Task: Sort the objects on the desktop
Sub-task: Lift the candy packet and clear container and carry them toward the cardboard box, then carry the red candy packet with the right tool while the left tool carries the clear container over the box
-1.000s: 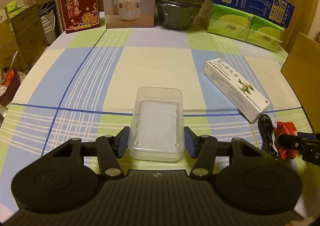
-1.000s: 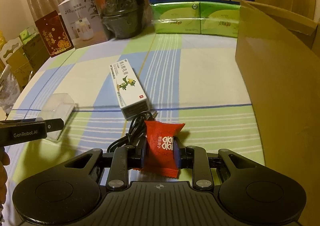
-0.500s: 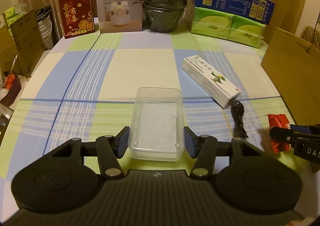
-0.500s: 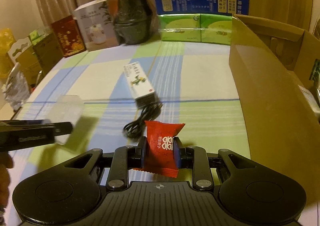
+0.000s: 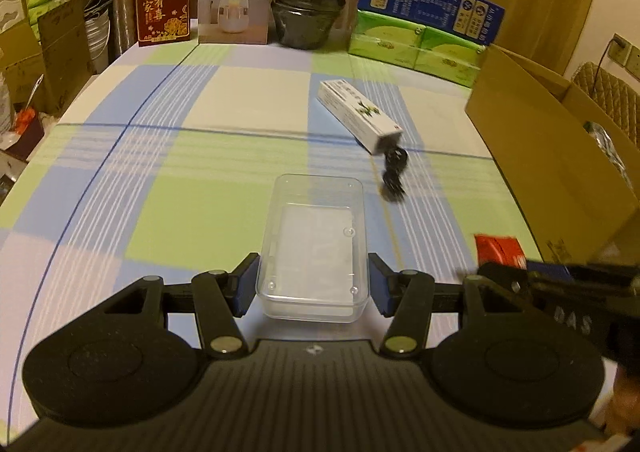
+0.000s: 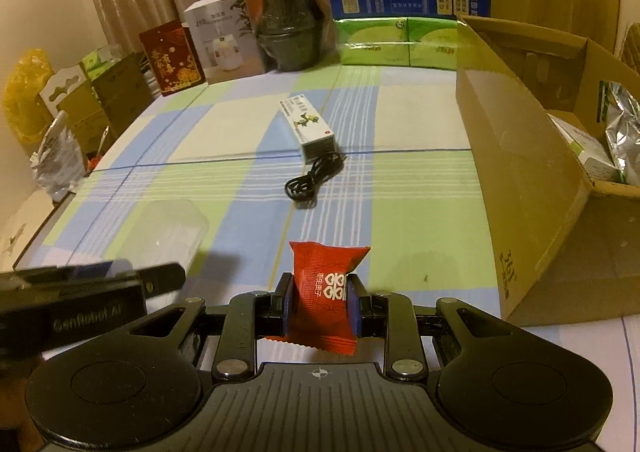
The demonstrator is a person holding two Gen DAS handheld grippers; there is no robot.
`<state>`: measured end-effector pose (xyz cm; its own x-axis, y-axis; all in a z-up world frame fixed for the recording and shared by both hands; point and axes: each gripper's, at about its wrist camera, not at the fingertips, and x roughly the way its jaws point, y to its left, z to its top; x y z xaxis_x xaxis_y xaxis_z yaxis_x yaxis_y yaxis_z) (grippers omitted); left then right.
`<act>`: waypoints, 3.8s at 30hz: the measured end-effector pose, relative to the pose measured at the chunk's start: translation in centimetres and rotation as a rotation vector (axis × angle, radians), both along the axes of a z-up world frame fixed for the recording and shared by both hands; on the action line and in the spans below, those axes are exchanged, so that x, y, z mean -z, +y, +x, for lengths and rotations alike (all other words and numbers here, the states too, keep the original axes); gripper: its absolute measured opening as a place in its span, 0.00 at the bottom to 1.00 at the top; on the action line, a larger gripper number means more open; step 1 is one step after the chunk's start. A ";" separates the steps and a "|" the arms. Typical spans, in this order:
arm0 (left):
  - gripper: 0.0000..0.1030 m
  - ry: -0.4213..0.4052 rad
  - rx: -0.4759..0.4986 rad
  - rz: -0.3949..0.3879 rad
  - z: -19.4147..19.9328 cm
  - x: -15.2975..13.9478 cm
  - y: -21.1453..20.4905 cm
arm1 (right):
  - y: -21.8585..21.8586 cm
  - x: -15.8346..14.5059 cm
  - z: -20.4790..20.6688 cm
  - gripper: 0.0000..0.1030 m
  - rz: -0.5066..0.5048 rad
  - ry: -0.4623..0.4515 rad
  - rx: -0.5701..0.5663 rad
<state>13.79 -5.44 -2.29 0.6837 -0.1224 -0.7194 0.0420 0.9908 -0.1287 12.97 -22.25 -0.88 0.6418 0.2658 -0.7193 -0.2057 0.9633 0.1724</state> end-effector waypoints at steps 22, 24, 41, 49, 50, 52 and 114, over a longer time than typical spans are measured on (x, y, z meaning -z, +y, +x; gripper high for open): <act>0.50 -0.020 -0.015 -0.028 -7.6 -3.8 -1.6 | -3.4 -3.7 -6.9 0.23 0.016 -0.027 0.053; 0.50 -0.023 -0.004 -0.022 -8.2 -4.3 -2.2 | -4.2 -4.2 -7.6 0.23 0.014 -0.035 0.067; 0.50 -0.048 0.114 -0.021 -12.0 -7.3 -7.9 | -9.2 -6.7 -12.0 0.23 -0.022 -0.086 0.149; 0.50 -0.055 0.187 -0.021 -12.3 -7.9 -11.4 | -12.3 -7.4 -12.9 0.23 -0.049 -0.098 0.193; 0.50 -0.056 0.194 -0.019 -12.3 -8.0 -11.8 | -12.7 -7.4 -13.0 0.23 -0.050 -0.099 0.199; 0.50 -0.055 0.207 -0.015 -12.4 -8.1 -12.5 | -13.5 -7.4 -13.2 0.23 -0.048 -0.101 0.210; 0.50 -0.130 0.345 -0.057 -2.0 -13.1 -24.9 | -23.6 -13.1 -3.5 0.23 -0.075 -0.197 0.289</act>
<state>11.79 -30.36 10.80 0.6806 -0.3992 -0.6144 0.3921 0.9068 -0.1549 9.46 -45.89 12.19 0.8110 0.0046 -0.5851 0.0544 0.9950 0.0833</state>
